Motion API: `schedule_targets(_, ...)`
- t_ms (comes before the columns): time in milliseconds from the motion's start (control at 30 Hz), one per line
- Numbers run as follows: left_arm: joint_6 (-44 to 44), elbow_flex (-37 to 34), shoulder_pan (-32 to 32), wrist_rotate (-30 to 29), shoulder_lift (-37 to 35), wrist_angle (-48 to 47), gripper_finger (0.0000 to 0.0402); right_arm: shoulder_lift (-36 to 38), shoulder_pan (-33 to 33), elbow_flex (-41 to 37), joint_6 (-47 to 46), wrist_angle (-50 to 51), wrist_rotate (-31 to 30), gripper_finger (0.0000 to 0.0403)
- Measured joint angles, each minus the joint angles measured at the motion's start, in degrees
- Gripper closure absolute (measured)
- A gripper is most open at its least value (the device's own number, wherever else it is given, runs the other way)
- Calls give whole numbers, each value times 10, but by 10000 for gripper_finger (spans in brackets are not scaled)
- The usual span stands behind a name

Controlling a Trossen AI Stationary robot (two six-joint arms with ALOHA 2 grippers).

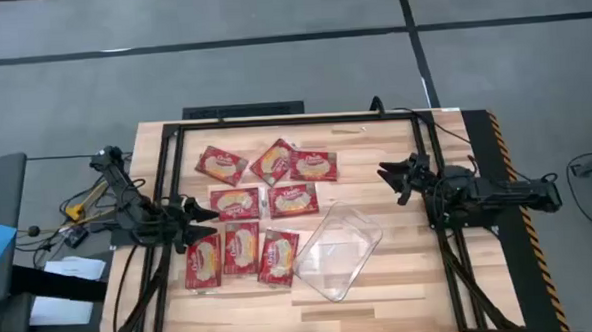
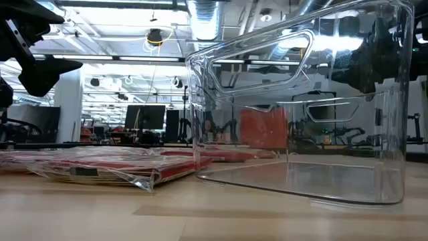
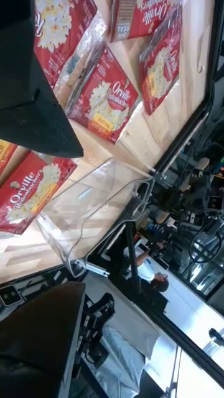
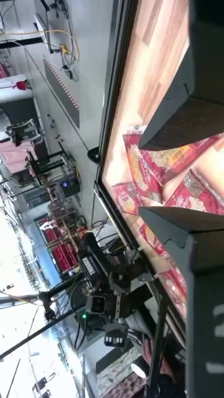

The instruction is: Sort popcorn bags into baskets

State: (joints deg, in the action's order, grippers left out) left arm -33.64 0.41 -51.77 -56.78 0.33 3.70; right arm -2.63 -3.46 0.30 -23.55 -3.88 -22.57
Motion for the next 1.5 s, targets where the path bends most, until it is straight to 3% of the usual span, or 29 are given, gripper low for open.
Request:
schedule_targets(1300, -1, 0, 0, 0, 0, 0, 70, 0, 0, 0, 0, 0, 0, 217)
schedule_targets(1500, -56, 0, 0, -26, 0, 0, 70, 0, 0, 0, 0, 0, 0, 224)
